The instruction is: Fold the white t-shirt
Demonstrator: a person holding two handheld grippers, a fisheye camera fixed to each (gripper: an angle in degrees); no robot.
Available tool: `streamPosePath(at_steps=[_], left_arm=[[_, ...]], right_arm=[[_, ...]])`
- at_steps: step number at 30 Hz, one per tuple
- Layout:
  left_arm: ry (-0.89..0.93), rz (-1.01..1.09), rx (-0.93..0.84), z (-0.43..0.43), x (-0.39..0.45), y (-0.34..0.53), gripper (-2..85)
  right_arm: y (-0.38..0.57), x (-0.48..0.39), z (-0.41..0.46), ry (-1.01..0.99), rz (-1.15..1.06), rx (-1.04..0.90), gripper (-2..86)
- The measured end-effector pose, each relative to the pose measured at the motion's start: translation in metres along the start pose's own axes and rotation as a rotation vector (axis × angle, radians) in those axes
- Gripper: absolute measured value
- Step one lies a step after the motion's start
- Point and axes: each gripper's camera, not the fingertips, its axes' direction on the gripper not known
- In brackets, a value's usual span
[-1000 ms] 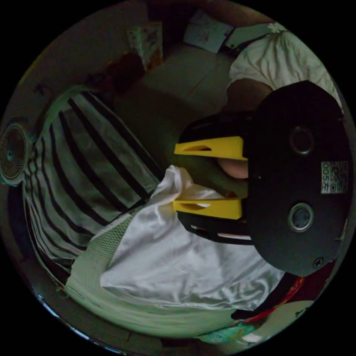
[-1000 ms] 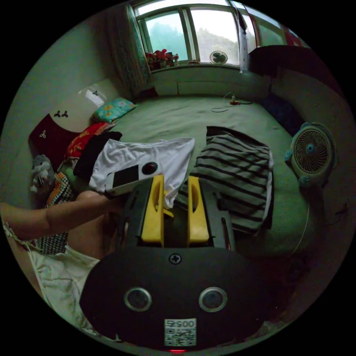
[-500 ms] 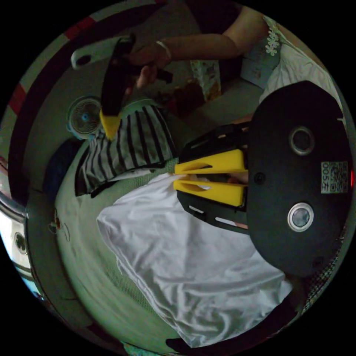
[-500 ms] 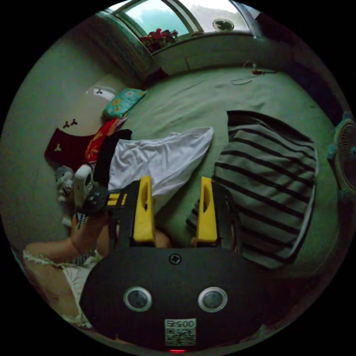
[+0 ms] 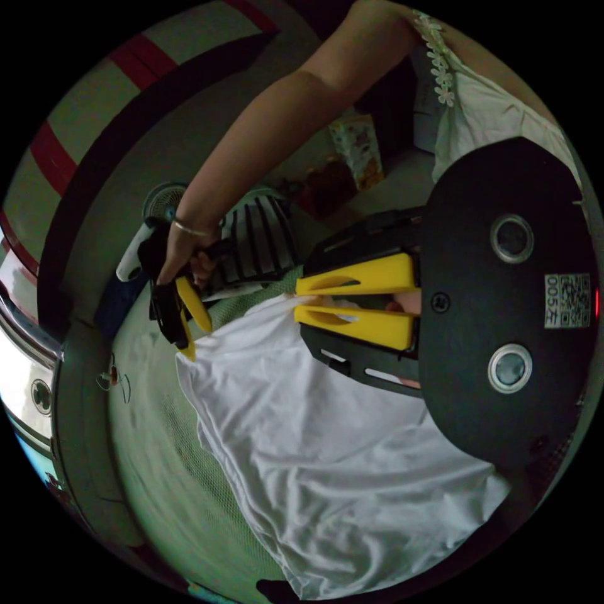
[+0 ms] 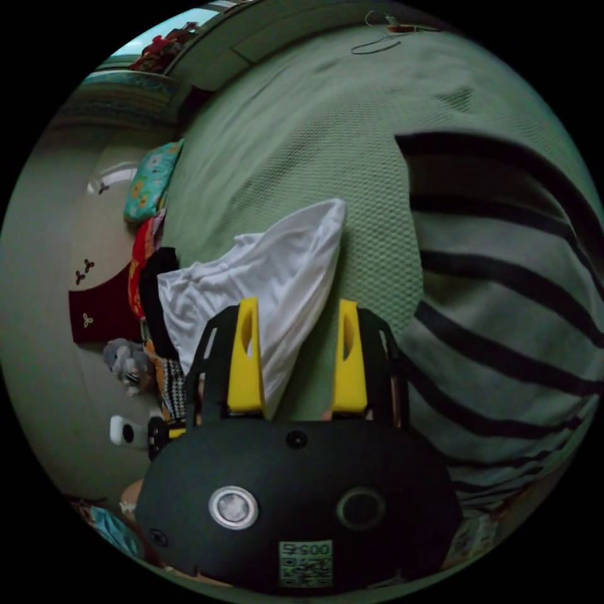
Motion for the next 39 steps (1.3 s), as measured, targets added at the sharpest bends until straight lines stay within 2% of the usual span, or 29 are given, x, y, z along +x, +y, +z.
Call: streamPosePath(at_steps=[3,5,8,14,22,27,31,32,34,37,39], left_arm=[[0.014,0.004,0.014,-0.021,-0.016,0.024,3.4],[0.015,-0.005,0.023,-0.035,-0.026,0.039,3.4],[0.034,-0.014,0.049,-0.062,-0.044,0.065,3.3],[0.065,-0.034,0.141,-0.133,-0.077,0.121,3.3],[0.046,-0.15,0.289,-0.255,-0.141,0.225,3.5],[-0.012,-0.331,0.309,-0.299,-0.199,0.294,4.1],[-0.109,-0.5,0.324,-0.308,-0.252,0.355,7.5],[-0.098,-0.528,0.323,-0.308,-0.261,0.364,8.2],[-0.015,-0.604,0.34,-0.308,-0.287,0.396,11.1],[-0.035,-0.612,0.392,-0.317,-0.297,0.414,13.1],[-0.049,-0.587,0.397,-0.319,-0.3,0.411,14.5]], right_arm=[[-0.023,-0.018,0.016,0.061,0.005,0.004,8.4],[-0.031,-0.037,0.025,0.13,-0.001,0.051,2.4],[-0.035,-0.072,0.027,0.155,-0.038,0.124,-1.1],[-0.033,-0.193,0.026,0.36,-0.214,0.152,-1.6],[-0.027,-0.404,0.071,0.436,-0.455,0.147,-1.6],[-0.037,-0.51,0.172,0.474,-0.585,0.062,-0.2],[-0.059,-0.541,0.268,0.265,-0.573,-0.11,11.8],[-0.061,-0.543,0.277,0.187,-0.563,-0.12,11.6],[-0.056,-0.547,0.274,0.16,-0.613,-0.064,11.3],[-0.037,-0.544,0.256,0.294,-0.772,0.02,12.4],[-0.03,-0.525,0.242,0.344,-0.798,0.066,14.0]])
